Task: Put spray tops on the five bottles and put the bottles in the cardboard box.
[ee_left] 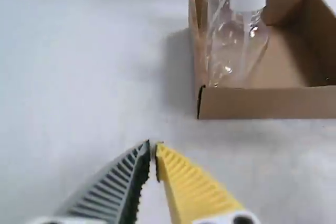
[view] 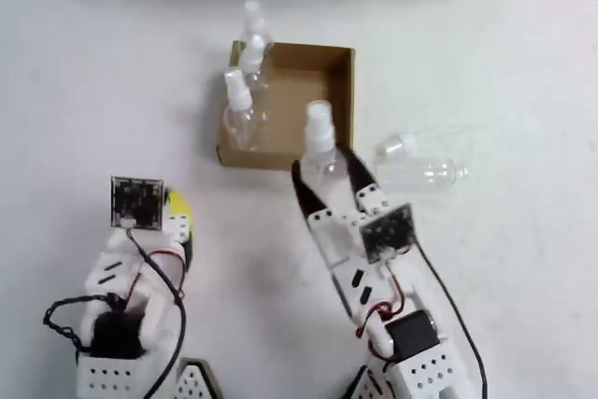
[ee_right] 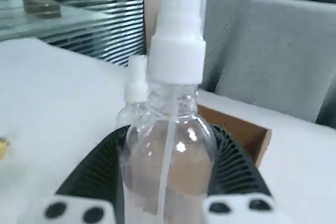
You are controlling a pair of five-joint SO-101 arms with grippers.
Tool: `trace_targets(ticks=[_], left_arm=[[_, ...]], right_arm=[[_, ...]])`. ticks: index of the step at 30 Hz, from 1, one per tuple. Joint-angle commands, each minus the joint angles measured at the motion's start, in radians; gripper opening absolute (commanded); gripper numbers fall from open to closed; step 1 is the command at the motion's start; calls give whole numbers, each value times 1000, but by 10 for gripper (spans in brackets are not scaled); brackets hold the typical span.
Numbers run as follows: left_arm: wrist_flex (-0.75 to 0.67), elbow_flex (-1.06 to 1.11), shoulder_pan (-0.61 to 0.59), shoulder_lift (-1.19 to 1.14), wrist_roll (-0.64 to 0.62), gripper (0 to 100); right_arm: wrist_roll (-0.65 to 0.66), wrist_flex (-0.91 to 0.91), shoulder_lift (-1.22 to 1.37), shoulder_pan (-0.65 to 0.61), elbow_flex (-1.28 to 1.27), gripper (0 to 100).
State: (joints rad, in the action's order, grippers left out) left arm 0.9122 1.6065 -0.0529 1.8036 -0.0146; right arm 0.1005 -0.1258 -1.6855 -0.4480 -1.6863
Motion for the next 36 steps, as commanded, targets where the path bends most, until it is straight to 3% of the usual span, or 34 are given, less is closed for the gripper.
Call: trace_targets(ticks=[1, 8, 13, 18, 29, 36], left_arm=[[-6, 38, -62, 10, 9, 23], [-8, 86, -77, 10, 14, 25], [3, 86, -76, 5, 149, 24], [52, 86, -73, 5, 210, 24], [60, 86, -79, 5, 209, 24], [80, 86, -76, 5, 209, 24]], right_arm=[[5, 148, -10, 41, 3, 16], [5, 205, 1, 44, 140, 16], [6, 205, 39, 44, 247, 16], [5, 206, 257, 45, 394, 16], [5, 208, 680, 45, 611, 16], [5, 453, 865, 45, 614, 16]])
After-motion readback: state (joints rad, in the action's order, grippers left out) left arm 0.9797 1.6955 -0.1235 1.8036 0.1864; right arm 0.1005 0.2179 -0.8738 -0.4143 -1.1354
